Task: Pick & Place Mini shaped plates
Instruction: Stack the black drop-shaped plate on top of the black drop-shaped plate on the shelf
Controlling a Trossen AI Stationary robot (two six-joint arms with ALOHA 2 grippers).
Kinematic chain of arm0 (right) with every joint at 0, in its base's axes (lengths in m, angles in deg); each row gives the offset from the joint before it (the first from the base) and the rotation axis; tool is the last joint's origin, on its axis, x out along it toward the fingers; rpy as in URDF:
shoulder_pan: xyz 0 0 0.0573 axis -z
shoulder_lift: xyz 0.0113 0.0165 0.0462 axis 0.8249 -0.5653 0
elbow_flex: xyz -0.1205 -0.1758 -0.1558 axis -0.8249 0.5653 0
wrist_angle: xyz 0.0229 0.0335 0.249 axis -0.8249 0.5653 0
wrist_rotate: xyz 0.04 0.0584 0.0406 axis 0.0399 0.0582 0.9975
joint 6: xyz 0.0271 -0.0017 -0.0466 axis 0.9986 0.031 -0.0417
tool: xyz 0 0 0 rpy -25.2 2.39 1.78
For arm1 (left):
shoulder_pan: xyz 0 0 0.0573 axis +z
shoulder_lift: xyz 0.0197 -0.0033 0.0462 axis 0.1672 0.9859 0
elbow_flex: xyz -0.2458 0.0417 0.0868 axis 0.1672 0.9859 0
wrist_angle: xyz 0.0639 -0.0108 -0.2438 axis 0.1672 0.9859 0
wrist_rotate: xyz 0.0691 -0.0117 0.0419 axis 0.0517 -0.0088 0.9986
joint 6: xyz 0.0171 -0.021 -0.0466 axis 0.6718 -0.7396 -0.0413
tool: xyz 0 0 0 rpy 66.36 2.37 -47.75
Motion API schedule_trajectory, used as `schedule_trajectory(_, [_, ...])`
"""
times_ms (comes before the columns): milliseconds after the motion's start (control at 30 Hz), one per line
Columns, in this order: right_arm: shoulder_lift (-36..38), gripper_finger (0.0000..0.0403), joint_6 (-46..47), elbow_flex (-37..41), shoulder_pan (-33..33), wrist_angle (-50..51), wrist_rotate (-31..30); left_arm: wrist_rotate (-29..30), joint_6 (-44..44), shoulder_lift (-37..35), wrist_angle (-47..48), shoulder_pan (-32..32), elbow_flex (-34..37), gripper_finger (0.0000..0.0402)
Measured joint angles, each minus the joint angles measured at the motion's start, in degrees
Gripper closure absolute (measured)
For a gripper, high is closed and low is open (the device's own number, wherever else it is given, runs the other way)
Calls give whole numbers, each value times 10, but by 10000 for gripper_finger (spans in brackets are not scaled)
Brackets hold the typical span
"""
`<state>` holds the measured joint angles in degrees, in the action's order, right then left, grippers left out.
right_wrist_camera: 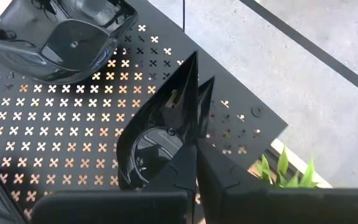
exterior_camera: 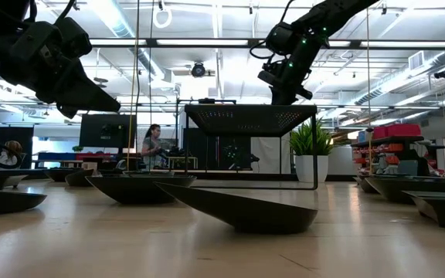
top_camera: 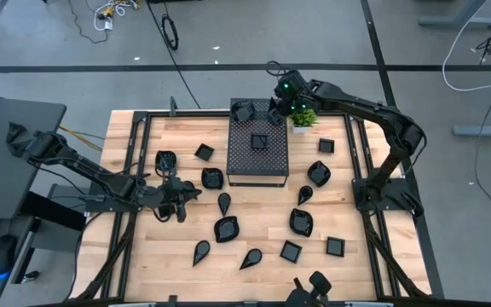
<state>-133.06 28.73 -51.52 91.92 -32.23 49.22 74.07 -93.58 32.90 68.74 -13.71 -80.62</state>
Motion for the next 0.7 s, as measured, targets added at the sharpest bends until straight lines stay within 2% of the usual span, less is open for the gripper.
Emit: schedule_trajectory(700, [0, 392, -2, 0, 0, 5, 0, 0, 0, 0, 0, 0, 0, 385])
